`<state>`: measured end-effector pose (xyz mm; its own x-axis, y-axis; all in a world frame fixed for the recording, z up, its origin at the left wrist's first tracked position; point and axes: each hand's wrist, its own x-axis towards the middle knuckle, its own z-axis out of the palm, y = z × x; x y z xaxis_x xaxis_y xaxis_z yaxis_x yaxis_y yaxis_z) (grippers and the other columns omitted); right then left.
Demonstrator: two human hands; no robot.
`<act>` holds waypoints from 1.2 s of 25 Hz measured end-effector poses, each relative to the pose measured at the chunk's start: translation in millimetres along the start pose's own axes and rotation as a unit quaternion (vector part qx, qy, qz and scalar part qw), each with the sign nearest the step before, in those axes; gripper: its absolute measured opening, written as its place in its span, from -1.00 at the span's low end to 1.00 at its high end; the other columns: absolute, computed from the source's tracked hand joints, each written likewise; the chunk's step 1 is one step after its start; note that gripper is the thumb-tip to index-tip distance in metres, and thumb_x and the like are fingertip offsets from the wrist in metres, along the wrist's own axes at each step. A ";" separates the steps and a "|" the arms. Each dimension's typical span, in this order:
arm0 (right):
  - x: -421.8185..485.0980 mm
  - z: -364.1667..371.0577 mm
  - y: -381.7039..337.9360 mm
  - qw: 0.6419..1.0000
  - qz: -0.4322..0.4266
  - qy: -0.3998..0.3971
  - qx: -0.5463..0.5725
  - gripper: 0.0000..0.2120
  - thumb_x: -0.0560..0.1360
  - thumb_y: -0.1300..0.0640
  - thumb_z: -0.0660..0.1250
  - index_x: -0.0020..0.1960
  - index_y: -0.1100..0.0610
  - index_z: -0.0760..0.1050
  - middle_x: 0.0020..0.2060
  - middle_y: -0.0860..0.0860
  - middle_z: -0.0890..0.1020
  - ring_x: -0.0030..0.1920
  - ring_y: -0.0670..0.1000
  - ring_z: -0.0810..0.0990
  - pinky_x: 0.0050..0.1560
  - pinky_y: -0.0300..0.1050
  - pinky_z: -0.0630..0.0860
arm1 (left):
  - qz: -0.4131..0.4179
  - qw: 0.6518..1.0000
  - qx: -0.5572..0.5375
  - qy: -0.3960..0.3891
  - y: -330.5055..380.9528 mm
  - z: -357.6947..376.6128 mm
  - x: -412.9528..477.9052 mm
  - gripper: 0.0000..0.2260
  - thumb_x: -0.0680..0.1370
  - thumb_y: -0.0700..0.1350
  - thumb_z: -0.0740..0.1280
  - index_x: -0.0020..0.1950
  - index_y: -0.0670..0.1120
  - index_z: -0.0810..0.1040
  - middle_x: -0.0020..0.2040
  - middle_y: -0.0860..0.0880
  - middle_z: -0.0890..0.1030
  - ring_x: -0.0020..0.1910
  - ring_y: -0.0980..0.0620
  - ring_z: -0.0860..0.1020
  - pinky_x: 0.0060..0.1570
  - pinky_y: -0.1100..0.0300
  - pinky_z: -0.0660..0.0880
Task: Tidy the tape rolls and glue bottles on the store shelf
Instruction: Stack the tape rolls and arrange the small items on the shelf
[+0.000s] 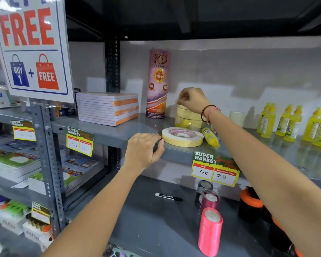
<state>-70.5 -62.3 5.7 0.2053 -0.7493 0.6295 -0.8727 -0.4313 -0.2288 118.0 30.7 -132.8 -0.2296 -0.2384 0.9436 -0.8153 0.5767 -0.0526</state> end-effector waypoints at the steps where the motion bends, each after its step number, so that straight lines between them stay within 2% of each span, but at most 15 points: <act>1: -10.7 -1.5 -12.3 0.997 -0.022 -0.065 0.044 -0.75 0.42 0.04 0.42 -0.05 0.23 0.61 -0.14 0.15 0.68 -0.18 0.00 0.57 -0.10 -0.17 0.58 | -0.001 1.000 -0.001 -0.001 0.8 -0.6 0.2 -0.62 0.48 -0.08 0.13 -0.27 -0.21 0.68 -0.38 -0.10 0.70 -0.41 -0.09 0.64 -0.44 0.13 0.53; 3: -35.0 -2.2 -38.2 0.965 -0.037 -0.253 0.064 -0.73 0.40 -0.01 0.45 -0.10 0.22 0.63 -0.30 0.02 0.65 -0.33 -0.08 0.57 -0.37 -0.32 0.53 | 0.000 1.000 0.001 -0.002 1.4 -1.5 0.3 -0.63 0.48 -0.08 0.12 -0.31 -0.21 0.65 -0.43 -0.10 0.67 -0.45 -0.10 0.62 -0.45 0.13 0.50; 4: -45.0 -2.8 -47.6 0.946 -0.034 -0.320 0.049 -0.71 0.39 -0.03 0.45 -0.08 0.20 0.63 -0.32 -0.03 0.63 -0.35 -0.12 0.57 -0.39 -0.34 0.52 | 0.000 1.000 0.003 -0.004 1.9 -2.3 0.8 -0.63 0.48 -0.08 0.12 -0.35 -0.21 0.63 -0.46 -0.09 0.64 -0.47 -0.11 0.59 -0.46 0.14 0.47; 6: -58.0 -5.6 -56.0 0.933 -0.026 -0.359 0.017 -0.67 0.36 -0.05 0.47 0.00 0.15 0.62 -0.30 -0.08 0.59 -0.31 -0.15 0.53 -0.33 -0.32 0.51 | 0.000 1.000 0.008 -0.008 3.1 -3.3 1.3 -0.64 0.48 -0.09 0.12 -0.40 -0.20 0.57 -0.52 -0.09 0.57 -0.52 -0.11 0.55 -0.49 0.16 0.42; 9: -71.1 -11.6 -59.7 0.937 -0.023 -0.346 -0.034 -0.56 0.33 -0.05 0.50 0.12 0.12 0.55 -0.16 -0.04 0.58 -0.19 -0.06 0.52 -0.24 -0.27 0.44 | 0.003 1.000 0.014 -0.010 3.3 -4.1 0.7 -0.64 0.48 -0.09 0.12 -0.41 -0.20 0.55 -0.53 -0.10 0.56 -0.53 -0.11 0.54 -0.50 0.17 0.41; 12: -76.7 -19.3 -62.0 0.950 -0.013 -0.310 -0.029 -0.63 0.36 0.05 0.48 0.09 0.22 0.58 -0.16 0.07 0.59 -0.25 -0.04 0.48 -0.32 -0.27 0.36 | 0.006 1.000 0.016 -0.012 2.4 -3.1 1.2 -0.63 0.48 -0.09 0.12 -0.40 -0.21 0.56 -0.53 -0.11 0.56 -0.53 -0.11 0.54 -0.51 0.17 0.41; 14: -73.2 -33.9 -66.6 0.962 0.014 -0.268 0.042 -0.78 0.41 0.11 0.44 -0.03 0.23 0.61 -0.22 0.09 0.55 -0.30 -0.06 0.44 -0.33 -0.28 0.37 | 0.003 1.000 0.020 -0.011 2.2 -2.5 0.3 -0.62 0.49 -0.08 0.11 -0.38 -0.22 0.59 -0.53 -0.11 0.57 -0.54 -0.12 0.53 -0.51 0.17 0.41; 16: -63.6 -55.8 -69.7 0.960 0.078 -0.220 0.154 -0.89 0.46 0.12 0.38 -0.10 0.17 0.58 -0.28 0.06 0.54 -0.31 -0.07 0.46 -0.30 -0.28 0.42 | 0.001 1.000 0.017 -0.010 1.6 -1.8 0.1 -0.62 0.49 -0.08 0.11 -0.37 -0.22 0.60 -0.52 -0.11 0.57 -0.54 -0.12 0.54 -0.50 0.17 0.42; 19: -42.6 -86.5 -65.9 0.912 0.149 -0.158 0.348 -0.88 0.47 0.14 0.37 -0.21 0.16 0.54 -0.38 -0.01 0.58 -0.34 -0.08 0.54 -0.31 -0.24 0.52 | 0.004 1.000 0.009 -0.009 0.4 -1.3 -0.2 -0.61 0.50 -0.07 0.11 -0.33 -0.22 0.62 -0.48 -0.11 0.61 -0.49 -0.12 0.57 -0.48 0.15 0.45; 21: -24.8 -97.7 -56.3 0.899 0.142 -0.099 0.402 -0.91 0.49 0.14 0.37 -0.13 0.17 0.56 -0.32 0.00 0.59 -0.29 -0.09 0.57 -0.29 -0.24 0.55 | 0.003 1.000 0.007 -0.004 0.4 -0.7 -0.9 -0.62 0.50 -0.07 0.12 -0.30 -0.21 0.65 -0.43 -0.10 0.65 -0.46 -0.10 0.60 -0.46 0.14 0.48; 23: -5.5 -95.3 -42.5 0.927 0.125 -0.037 0.352 -0.77 0.49 0.18 0.37 0.11 0.24 0.54 -0.18 0.03 0.60 -0.16 -0.05 0.58 -0.16 -0.23 0.55 | 0.000 1.000 0.000 -0.001 0.7 0.2 -0.8 -0.62 0.49 -0.06 0.12 -0.28 -0.21 0.66 -0.40 -0.09 0.68 -0.43 -0.10 0.62 -0.44 0.12 0.51; 25: 12.4 -81.6 -25.5 0.972 0.111 0.001 0.205 -0.62 0.47 0.23 0.39 0.26 0.28 0.47 -0.01 0.10 0.58 0.01 0.03 0.56 -0.06 -0.22 0.50 | -0.002 1.000 -0.004 0.006 0.3 1.4 -0.9 -0.62 0.49 -0.06 0.13 -0.27 -0.21 0.66 -0.38 -0.09 0.69 -0.42 -0.10 0.63 -0.44 0.11 0.53; 27: 23.8 -63.6 -9.2 0.995 0.083 -0.001 0.056 -0.61 0.47 0.26 0.38 0.28 0.28 0.47 0.06 0.12 0.58 0.10 0.06 0.54 -0.03 -0.26 0.47 | -0.003 1.000 -0.006 0.013 -0.1 1.8 -0.8 -0.63 0.48 -0.06 0.14 -0.26 -0.22 0.67 -0.36 -0.09 0.70 -0.41 -0.09 0.64 -0.42 0.12 0.55; 30: 30.9 -38.4 12.2 0.997 0.055 -0.052 -0.035 -0.61 0.47 0.31 0.34 0.29 0.26 0.47 0.21 0.16 0.58 0.22 0.13 0.53 0.19 -0.12 0.45 | 0.000 1.000 -0.003 0.016 0.0 1.9 -0.5 -0.62 0.47 -0.07 0.14 -0.26 -0.22 0.68 -0.35 -0.09 0.71 -0.41 -0.08 0.65 -0.43 0.12 0.56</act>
<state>-91.8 -71.5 50.9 0.1475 -0.8396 0.5228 -0.9206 -0.3098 -0.2377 117.1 29.4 -133.9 -0.2121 -0.2146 0.9534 -0.8123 0.5811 -0.0499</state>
